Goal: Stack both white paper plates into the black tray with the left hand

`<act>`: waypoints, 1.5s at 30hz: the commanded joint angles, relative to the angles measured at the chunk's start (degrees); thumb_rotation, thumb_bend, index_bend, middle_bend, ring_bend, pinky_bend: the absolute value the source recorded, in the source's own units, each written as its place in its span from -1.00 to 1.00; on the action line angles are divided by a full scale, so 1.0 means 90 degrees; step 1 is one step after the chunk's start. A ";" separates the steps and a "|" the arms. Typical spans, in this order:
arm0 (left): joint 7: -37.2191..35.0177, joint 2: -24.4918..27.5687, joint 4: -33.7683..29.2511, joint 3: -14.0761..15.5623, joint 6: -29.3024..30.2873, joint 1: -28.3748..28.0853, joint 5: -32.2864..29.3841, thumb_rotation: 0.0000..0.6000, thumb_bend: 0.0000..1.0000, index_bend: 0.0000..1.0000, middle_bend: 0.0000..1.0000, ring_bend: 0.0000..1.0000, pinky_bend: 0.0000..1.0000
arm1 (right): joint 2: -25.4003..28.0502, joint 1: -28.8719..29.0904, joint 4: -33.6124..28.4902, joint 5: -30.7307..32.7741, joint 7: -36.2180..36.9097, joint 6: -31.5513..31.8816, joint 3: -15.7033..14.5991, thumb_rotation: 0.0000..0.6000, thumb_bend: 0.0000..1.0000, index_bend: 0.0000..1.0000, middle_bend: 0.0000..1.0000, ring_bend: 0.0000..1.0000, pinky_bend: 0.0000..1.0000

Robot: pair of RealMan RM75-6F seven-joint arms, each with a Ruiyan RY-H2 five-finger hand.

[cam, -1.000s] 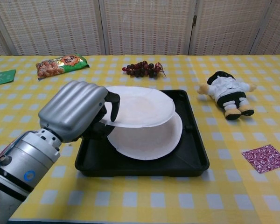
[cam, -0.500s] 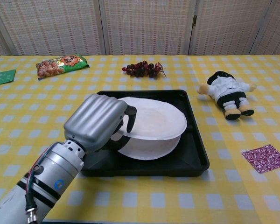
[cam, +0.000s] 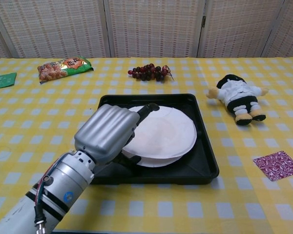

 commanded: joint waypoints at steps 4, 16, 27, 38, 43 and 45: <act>0.0509 0.0412 -0.0805 0.0109 -0.0184 0.0079 -0.0062 1.00 -0.63 -0.71 1.00 1.00 1.00 | -0.0014 0.0018 -0.0008 -0.0007 -0.0048 -0.0056 -0.0002 1.00 -0.27 -1.00 -1.00 -1.00 -1.00; 0.1029 0.2576 -0.3087 0.0192 0.0817 0.0704 0.0325 1.00 -0.64 -0.72 0.99 0.93 1.00 | -0.0046 0.0025 -0.0024 -0.0239 -0.0144 -0.0032 -0.0079 1.00 -0.27 -1.00 -1.00 -1.00 -1.00; -0.1245 0.5368 -0.4153 0.0909 0.1678 0.2221 -0.0222 1.00 -0.64 -0.82 -0.77 -0.98 -0.99 | -0.0227 0.0360 -0.0197 -0.0265 -0.0539 -0.0659 -0.0046 1.00 -0.27 -1.00 -1.00 -1.00 -1.00; -0.1777 0.5880 -0.4140 0.1130 0.2319 0.2959 0.0114 1.00 -0.64 -0.86 -0.84 -1.00 -1.00 | -0.0319 0.0573 -0.0296 -0.0110 -0.0740 -0.1139 -0.0054 1.00 -0.27 -1.00 -1.00 -1.00 -1.00; -0.1723 0.5902 -0.4201 0.1124 0.2186 0.2993 0.0234 1.00 -0.64 -0.87 -0.85 -1.00 -1.00 | -0.0253 0.0554 -0.0339 -0.0150 -0.0660 -0.1060 -0.0098 1.00 -0.27 -1.00 -1.00 -1.00 -1.00; -0.1701 0.5905 -0.4200 0.1136 0.2133 0.3010 0.0271 1.00 -0.64 -0.87 -0.85 -1.00 -1.00 | -0.0245 0.0562 -0.0351 -0.0139 -0.0645 -0.1062 -0.0095 1.00 -0.27 -1.00 -1.00 -1.00 -1.00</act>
